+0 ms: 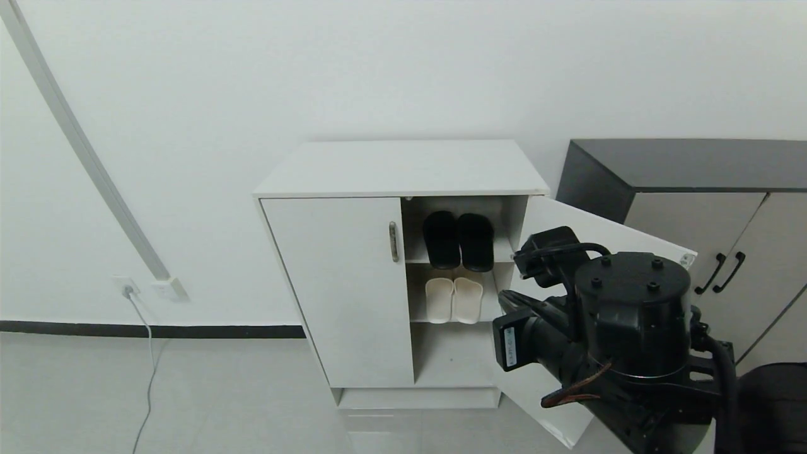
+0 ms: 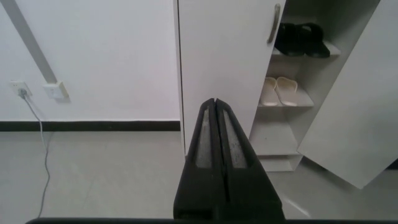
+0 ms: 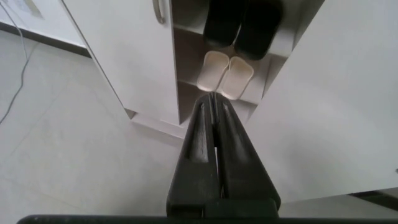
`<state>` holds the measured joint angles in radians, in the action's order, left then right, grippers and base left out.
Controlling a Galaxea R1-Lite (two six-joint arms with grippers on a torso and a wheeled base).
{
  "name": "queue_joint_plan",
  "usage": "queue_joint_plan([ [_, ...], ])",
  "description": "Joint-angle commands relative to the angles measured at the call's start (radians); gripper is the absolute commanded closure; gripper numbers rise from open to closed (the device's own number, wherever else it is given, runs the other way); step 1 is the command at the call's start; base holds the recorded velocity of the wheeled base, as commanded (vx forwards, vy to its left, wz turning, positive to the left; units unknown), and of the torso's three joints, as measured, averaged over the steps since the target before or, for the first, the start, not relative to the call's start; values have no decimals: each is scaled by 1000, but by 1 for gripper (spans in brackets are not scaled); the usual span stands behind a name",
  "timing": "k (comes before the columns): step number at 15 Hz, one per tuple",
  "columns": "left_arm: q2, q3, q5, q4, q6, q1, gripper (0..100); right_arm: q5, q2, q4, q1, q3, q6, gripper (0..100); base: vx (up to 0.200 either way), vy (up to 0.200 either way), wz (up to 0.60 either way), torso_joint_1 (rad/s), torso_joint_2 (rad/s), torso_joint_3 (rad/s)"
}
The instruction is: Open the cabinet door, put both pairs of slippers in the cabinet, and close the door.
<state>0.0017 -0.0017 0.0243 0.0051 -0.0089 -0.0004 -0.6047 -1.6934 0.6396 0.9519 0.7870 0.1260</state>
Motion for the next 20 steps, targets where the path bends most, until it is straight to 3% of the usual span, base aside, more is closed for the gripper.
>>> queue_joint_plan([
  [1, 0, 0, 0, -1, 0, 0, 100, 3, -2, 0, -12, 0, 0, 100, 0, 0, 0, 212, -535, -310],
  [10, 0, 0, 0, -1, 0, 0, 100, 39, -45, 51, -68, 9, -23, 100, 0, 0, 0, 238, -557, -320],
  [15, 0, 0, 0, 1, 0, -1, 100, 43, -51, 72, -76, 6, -28, 100, 0, 0, 0, 31, -64, -35],
  [20, 0, 0, 0, -1, -2, 0, 100, 45, -51, 72, -82, 8, -29, 100, 0, 0, -600, 4, -2, 0],
])
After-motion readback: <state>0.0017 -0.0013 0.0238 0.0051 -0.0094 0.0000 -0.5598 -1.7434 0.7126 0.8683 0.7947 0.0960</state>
